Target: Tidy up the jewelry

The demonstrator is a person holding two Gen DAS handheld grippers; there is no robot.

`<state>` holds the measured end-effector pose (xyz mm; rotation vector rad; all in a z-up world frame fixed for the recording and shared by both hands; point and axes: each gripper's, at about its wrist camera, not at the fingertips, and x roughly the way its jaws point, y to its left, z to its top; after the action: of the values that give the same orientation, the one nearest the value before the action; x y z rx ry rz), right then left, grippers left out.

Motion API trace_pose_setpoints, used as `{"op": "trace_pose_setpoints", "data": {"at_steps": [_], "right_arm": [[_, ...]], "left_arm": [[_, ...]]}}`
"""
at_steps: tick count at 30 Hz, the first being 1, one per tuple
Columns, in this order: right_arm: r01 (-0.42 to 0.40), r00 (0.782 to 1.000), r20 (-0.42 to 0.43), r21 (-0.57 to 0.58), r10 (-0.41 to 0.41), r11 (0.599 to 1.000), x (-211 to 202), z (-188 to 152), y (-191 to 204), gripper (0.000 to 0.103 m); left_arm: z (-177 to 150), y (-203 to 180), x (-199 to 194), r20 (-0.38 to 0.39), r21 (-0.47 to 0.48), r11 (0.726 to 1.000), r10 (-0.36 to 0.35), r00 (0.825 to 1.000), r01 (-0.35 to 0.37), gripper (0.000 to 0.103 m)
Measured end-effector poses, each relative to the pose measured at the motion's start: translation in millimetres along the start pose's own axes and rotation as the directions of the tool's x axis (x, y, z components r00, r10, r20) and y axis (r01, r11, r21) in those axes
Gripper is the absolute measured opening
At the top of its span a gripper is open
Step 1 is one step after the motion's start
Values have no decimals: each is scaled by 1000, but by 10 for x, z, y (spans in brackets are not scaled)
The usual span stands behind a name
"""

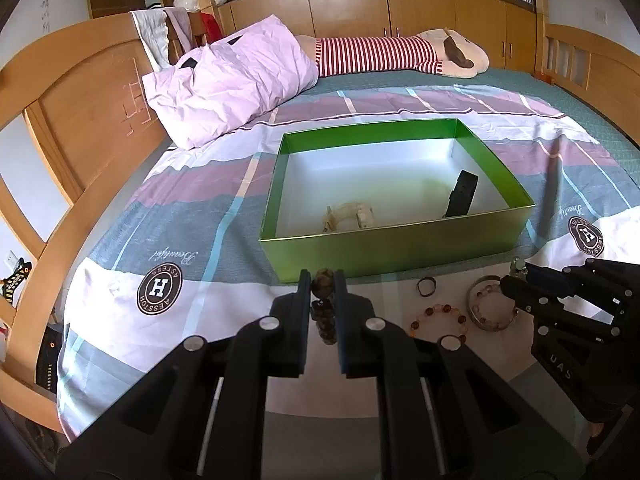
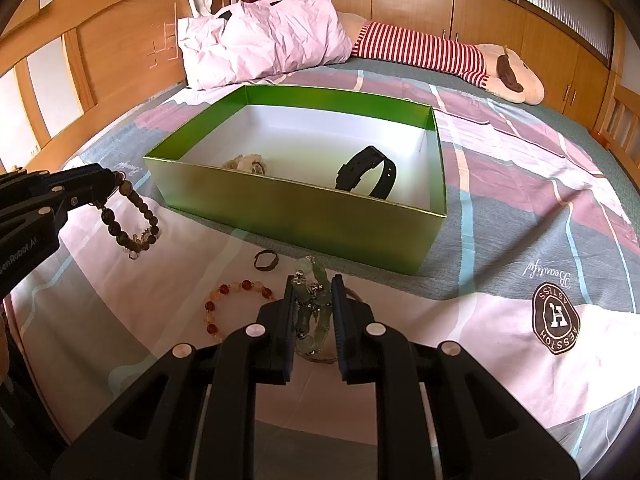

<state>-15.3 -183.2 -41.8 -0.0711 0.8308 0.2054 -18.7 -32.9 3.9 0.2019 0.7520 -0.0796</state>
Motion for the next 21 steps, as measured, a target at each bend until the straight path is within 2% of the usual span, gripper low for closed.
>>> {"op": "trace_pose_setpoints", "data": {"at_steps": [11, 14, 16, 18, 20, 21], "right_arm": [[1, 1000, -3, -4, -1, 1000, 20, -12, 16, 17], [0, 1000, -3, -3, 0, 1000, 21, -13, 18, 17], [-4, 1000, -3, 4, 4, 1000, 21, -13, 9, 17], [-8, 1000, -5, 13, 8, 1000, 24, -14, -5, 17], [-8, 1000, -6, 15, 8, 1000, 25, -15, -8, 17], [-8, 1000, -6, 14, 8, 1000, 22, -12, -13, 17]], "left_arm": [[-7, -40, -27, 16, 28, 999, 19, 1000, -19, 11], [23, 51, 34, -24, 3, 1000, -9, 1000, 9, 12], [63, 247, 154, -86, -68, 997, -28, 996, 22, 16], [68, 549, 328, -172, -194, 981, -62, 983, 28, 18], [13, 832, 548, -275, -320, 946, -142, 951, 49, 19], [-23, 894, 618, -308, -349, 936, -168, 936, 53, 21]]}}
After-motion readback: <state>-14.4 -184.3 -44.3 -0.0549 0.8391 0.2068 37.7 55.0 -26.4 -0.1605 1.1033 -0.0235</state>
